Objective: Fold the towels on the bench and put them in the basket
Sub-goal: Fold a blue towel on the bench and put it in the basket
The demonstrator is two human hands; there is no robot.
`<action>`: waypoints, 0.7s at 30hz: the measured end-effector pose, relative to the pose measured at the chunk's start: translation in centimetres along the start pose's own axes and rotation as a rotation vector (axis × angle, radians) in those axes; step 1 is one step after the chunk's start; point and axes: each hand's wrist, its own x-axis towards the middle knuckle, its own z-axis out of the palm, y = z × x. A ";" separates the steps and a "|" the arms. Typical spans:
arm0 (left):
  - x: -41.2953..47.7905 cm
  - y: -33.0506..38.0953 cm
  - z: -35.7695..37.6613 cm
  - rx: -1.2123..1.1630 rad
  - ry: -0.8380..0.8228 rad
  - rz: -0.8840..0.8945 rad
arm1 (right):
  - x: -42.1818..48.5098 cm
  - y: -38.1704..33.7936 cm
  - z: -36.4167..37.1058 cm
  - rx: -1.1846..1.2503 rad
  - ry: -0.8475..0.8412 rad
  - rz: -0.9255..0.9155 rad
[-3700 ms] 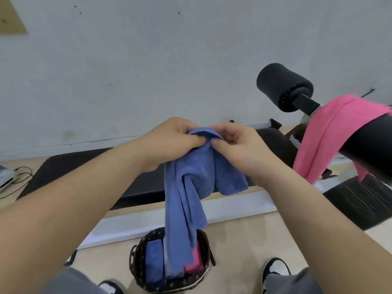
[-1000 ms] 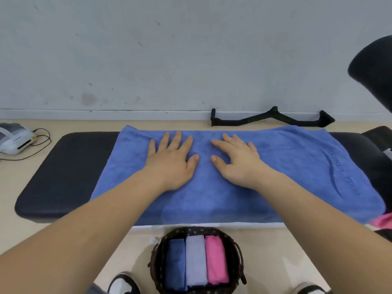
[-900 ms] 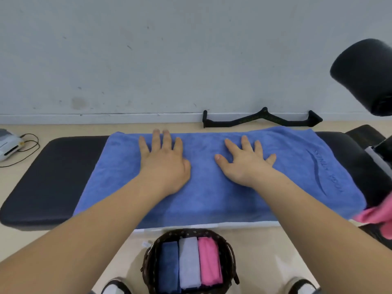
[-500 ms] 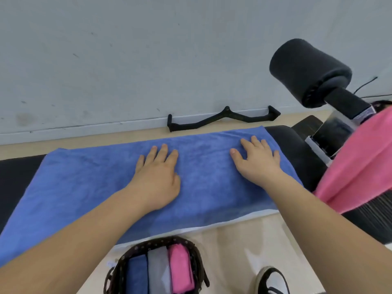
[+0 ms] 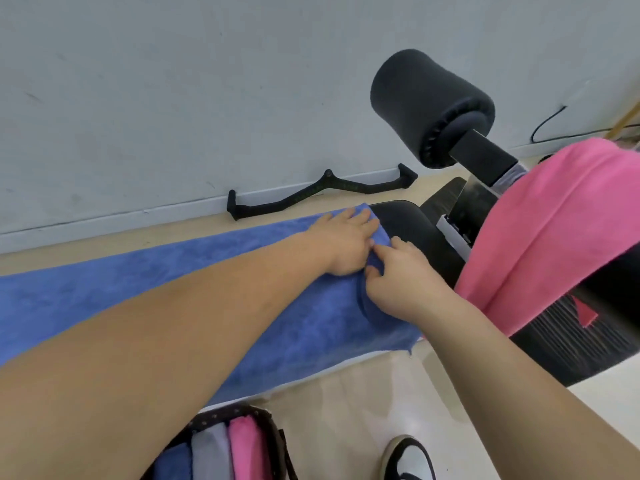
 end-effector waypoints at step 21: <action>-2.3 4.5 -1.5 0.115 0.223 0.081 | -6.5 4.2 -2.0 0.292 -0.244 0.318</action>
